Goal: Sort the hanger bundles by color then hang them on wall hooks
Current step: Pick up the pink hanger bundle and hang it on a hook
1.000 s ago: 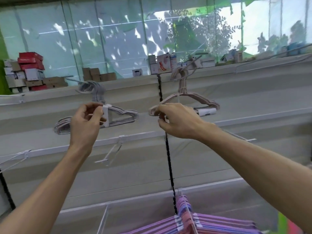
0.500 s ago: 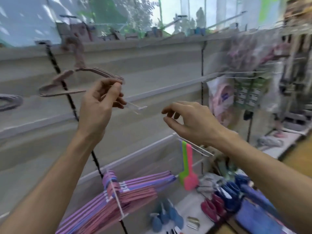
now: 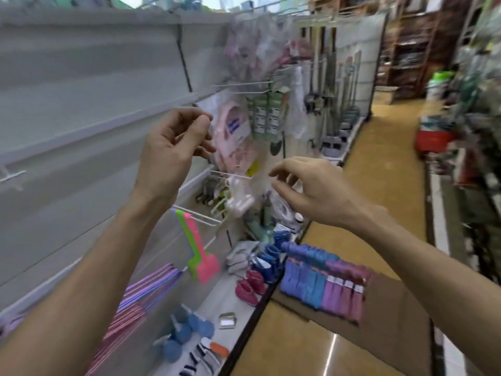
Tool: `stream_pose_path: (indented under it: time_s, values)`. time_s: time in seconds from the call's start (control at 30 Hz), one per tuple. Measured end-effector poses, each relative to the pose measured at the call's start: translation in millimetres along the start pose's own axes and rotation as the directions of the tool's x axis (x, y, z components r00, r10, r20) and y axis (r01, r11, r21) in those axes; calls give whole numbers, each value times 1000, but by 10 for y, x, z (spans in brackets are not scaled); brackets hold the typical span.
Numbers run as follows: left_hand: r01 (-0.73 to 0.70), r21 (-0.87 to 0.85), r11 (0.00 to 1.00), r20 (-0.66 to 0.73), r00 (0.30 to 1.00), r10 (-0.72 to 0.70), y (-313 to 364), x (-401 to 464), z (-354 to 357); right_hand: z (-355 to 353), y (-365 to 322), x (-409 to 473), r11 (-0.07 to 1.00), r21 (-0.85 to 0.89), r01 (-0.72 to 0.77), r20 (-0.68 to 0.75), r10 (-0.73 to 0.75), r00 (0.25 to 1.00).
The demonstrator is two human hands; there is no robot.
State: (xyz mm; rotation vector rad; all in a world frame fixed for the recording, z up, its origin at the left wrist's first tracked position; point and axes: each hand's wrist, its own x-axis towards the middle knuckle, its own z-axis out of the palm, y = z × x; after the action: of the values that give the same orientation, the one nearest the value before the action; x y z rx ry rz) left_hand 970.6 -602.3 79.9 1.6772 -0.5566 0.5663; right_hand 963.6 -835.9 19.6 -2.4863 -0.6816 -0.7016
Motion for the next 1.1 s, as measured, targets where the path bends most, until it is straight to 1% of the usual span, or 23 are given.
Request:
stream_pose_path:
  time_s: [0.13, 0.23, 0.37, 0.57, 0.77, 0.93, 1.1]
  values:
    - [21, -55, 998, 110, 994, -15, -219, 199, 454, -112, 464, -164, 988, -57, -147, 3, 147, 989]
    - [30, -99, 995, 154, 988, -15, -422, 360, 792, -168, 783, -239, 960, -115, -253, 18, 257, 966]
    - [35, -138, 990, 221, 975, -4, -741, 629, 1241, -194, 1232, -245, 920, -168, -353, 16, 361, 933]
    - [84, -217, 972, 304, 953, -15, -1259, 1199, 1964, -159, 1958, -141, 841, -236, -488, 8, 504, 864]
    - [153, -232, 961, 390, 919, -53, -1813, 1760, 2651, -122, 2701, 35, 740, -274, -614, -12, 636, 772]
    - [284, -202, 937, 472, 867, -161, -2512, 1911, 3290, 188, 3347, -27, 649, -282, -707, -51, 726, 686]
    - [423, -136, 896, 526, 797, -296, -3288, 1716, 3967, 626, 4004, -343, 569, -271, -776, -12, 804, 594]
